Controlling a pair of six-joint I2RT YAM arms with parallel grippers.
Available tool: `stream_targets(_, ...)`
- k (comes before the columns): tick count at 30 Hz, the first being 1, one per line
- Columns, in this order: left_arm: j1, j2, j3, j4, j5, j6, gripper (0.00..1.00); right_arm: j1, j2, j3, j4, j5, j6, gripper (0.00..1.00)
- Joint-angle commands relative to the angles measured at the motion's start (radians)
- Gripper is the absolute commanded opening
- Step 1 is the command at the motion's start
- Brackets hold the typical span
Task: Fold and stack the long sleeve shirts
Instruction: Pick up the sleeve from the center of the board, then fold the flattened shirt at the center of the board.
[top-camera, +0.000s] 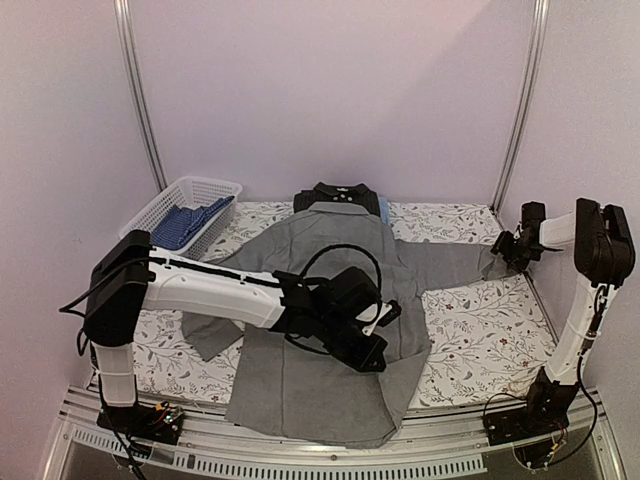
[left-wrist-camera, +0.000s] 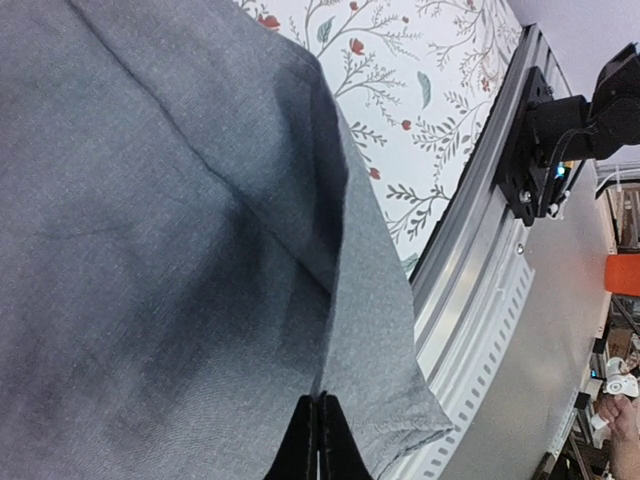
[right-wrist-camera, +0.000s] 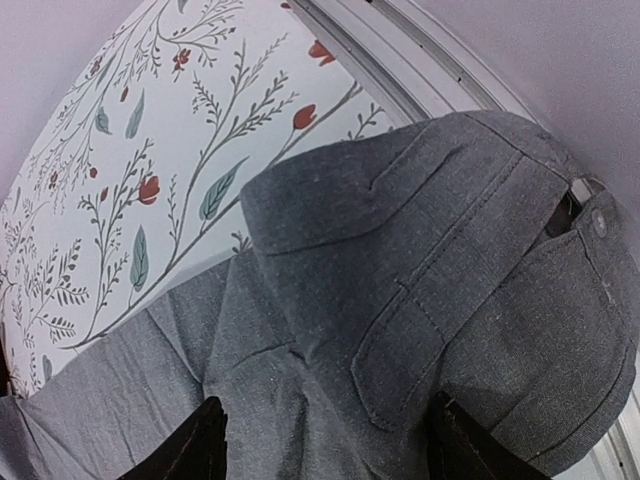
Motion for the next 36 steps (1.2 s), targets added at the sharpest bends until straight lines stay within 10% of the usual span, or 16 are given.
stream_targets(1, 0.019, -0.018, 0.0, 0.016, 0.02, 0.007, 0.0, 0.011, 0.044, 0.032, 0.008, -0.065, 0.003, 0.61)
stream_targets(14, 0.022, -0.025, 0.003, 0.015, 0.029, -0.011, 0.0, 0.056, -0.012, 0.089, -0.027, -0.091, -0.008, 0.05)
stream_targets(36, -0.018, -0.107, -0.064, 0.071, -0.064, -0.139, 0.0, 0.201, -0.145, 0.234, -0.108, -0.131, -0.023, 0.0)
